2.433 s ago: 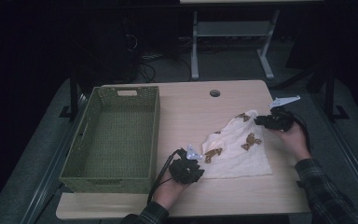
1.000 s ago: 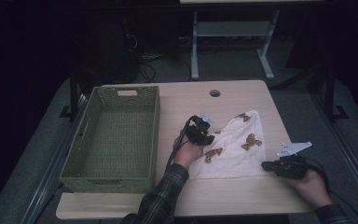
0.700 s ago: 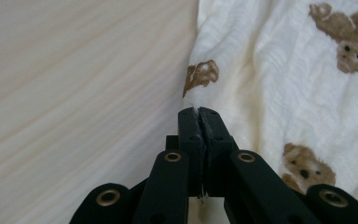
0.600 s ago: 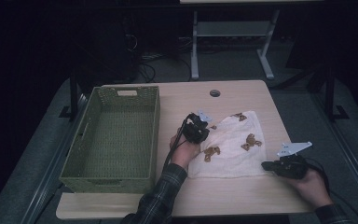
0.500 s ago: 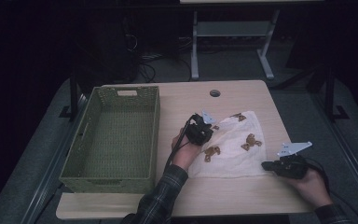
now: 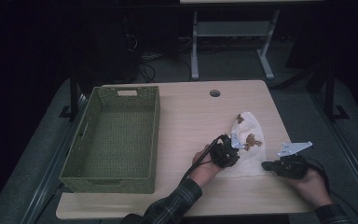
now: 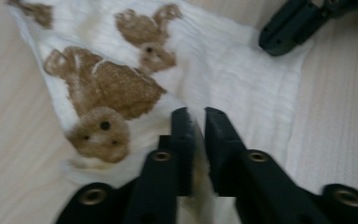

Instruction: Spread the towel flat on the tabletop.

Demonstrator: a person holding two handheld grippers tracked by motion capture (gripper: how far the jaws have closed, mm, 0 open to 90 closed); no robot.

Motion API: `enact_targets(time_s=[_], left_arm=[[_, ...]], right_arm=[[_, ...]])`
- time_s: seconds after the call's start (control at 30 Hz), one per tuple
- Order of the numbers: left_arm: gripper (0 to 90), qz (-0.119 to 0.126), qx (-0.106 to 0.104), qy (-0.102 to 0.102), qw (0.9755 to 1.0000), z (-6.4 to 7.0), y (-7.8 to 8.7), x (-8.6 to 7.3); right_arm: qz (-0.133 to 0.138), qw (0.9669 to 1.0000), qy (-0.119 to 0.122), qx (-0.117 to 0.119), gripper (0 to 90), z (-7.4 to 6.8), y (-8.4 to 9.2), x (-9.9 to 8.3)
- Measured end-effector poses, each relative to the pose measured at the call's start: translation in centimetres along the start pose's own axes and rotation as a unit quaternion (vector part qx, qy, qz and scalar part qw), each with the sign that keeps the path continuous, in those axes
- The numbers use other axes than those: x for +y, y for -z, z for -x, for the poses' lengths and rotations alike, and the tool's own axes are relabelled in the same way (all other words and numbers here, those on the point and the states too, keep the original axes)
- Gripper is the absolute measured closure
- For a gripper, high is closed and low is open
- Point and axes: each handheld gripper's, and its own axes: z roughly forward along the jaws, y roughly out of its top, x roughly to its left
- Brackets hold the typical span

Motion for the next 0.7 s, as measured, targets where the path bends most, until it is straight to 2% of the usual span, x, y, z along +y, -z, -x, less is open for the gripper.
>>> enact_targets(time_s=[0.07,0.13,0.23,0.3,0.33,0.47,0.7], left_arm=[[70.4,0.010,0.004,-0.001,0.9999,-0.2,0.4,0.1],[68.8,0.027,0.011,0.010,0.9995,-0.8,1.2,0.2],[68.6,0.043,0.034,0.029,0.9981,-2.5,2.6,0.0],[68.6,0.051,0.045,0.049,0.9965,-3.6,3.4,-0.3],[68.4,0.049,0.049,0.052,0.9962,-4.2,3.8,-0.5],[65.7,0.045,0.050,0.071,0.9953,-5.5,4.5,-1.4],[61.4,0.043,0.018,0.093,0.9946,-6.2,3.5,-1.9]], right_arm=[[0.001,1.0000,-0.001,0.001,86.8,0.0,0.0,0.0],[0.001,1.0000,-0.001,0.001,86.8,0.0,0.0,0.0],[0.001,1.0000,0.000,0.001,86.8,0.0,0.0,0.0],[0.001,1.0000,0.001,0.001,86.8,0.0,0.0,0.0],[0.000,1.0000,0.001,0.001,86.8,0.0,0.0,0.0],[0.000,1.0000,-0.001,0.002,86.8,0.0,0.0,0.0],[0.001,1.0000,0.001,0.000,86.8,0.0,0.0,0.0]])
